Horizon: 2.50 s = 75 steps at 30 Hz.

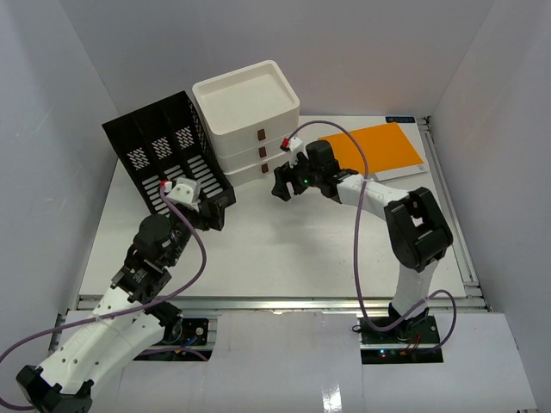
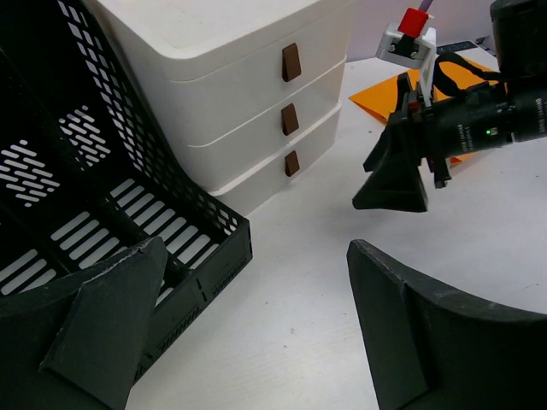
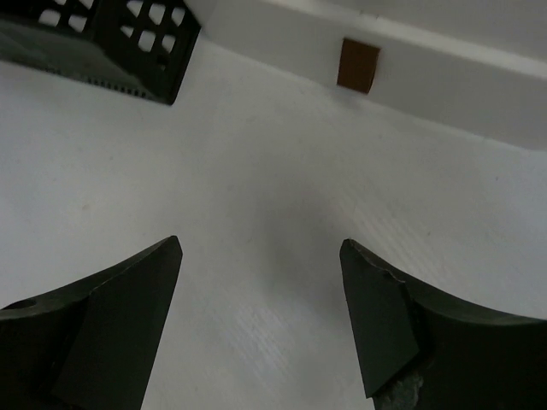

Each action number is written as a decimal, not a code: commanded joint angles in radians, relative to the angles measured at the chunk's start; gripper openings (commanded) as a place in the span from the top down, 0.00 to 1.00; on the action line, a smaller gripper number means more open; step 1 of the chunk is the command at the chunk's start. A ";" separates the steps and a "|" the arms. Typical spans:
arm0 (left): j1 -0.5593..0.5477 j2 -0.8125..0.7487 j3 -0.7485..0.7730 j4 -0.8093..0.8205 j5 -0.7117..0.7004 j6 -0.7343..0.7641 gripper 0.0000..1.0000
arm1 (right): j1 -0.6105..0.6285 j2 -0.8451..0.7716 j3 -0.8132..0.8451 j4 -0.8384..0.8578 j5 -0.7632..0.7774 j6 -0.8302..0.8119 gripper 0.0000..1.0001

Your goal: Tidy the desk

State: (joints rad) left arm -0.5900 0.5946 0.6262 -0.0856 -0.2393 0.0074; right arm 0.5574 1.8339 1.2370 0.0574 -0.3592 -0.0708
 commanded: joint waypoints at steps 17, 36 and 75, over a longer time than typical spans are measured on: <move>0.007 0.050 -0.019 0.001 -0.090 0.079 0.02 | 0.036 0.369 0.159 0.637 0.205 0.338 0.22; 0.007 0.059 -0.020 0.004 -0.086 0.095 0.02 | 0.069 0.439 0.242 0.633 0.336 0.318 0.56; 0.007 0.047 -0.020 -0.003 0.063 0.069 0.02 | -0.041 -0.185 -0.345 0.427 -0.239 -0.051 0.26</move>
State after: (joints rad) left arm -0.5896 0.6381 0.6121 -0.0830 -0.2253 0.0871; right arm 0.5899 1.7634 0.8089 0.6576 -0.2935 0.0831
